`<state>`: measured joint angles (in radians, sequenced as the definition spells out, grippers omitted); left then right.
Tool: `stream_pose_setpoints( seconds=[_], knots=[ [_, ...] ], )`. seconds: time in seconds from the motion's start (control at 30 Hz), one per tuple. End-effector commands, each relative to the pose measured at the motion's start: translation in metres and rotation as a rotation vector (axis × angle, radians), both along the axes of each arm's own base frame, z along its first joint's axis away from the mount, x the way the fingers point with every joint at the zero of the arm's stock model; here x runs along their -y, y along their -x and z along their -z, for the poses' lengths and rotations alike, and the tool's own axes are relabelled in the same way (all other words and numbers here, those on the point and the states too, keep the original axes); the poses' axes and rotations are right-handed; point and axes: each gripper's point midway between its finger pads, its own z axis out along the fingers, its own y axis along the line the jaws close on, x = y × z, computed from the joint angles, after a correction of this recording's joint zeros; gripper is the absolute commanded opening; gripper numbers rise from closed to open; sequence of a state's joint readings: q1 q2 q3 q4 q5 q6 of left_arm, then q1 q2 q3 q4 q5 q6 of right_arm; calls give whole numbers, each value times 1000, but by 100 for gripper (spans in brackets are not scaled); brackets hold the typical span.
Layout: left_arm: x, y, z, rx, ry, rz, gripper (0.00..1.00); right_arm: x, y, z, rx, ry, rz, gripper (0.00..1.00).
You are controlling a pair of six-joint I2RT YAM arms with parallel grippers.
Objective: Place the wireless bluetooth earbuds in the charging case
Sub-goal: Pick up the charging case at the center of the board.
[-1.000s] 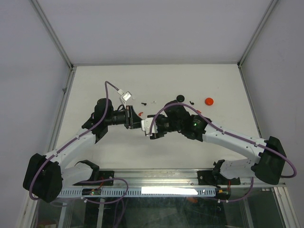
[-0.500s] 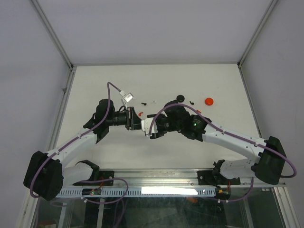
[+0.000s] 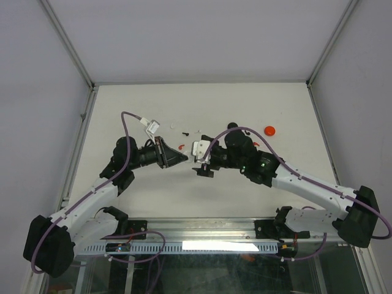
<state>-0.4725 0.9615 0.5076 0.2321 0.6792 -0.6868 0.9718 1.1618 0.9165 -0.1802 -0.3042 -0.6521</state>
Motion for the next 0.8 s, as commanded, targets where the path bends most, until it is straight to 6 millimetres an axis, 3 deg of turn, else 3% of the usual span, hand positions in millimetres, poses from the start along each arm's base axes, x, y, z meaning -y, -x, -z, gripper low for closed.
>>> stream_pose_setpoints(
  seconds=[0.0,0.17,0.4,0.77],
  knots=[
    [-8,-11,-43,235,106,-109,0,1,2,-59,-119,-293,89,77],
    [-19,-3,-71,385,199,-153,0,4,9,-86,-290,-511,132,78],
    [-26,13,-103,538,335,-148,4,-1,8,-102,-434,-764,153,75],
    [-23,33,-124,616,468,-70,6,-1,13,-115,-494,-948,79,62]
  ],
)
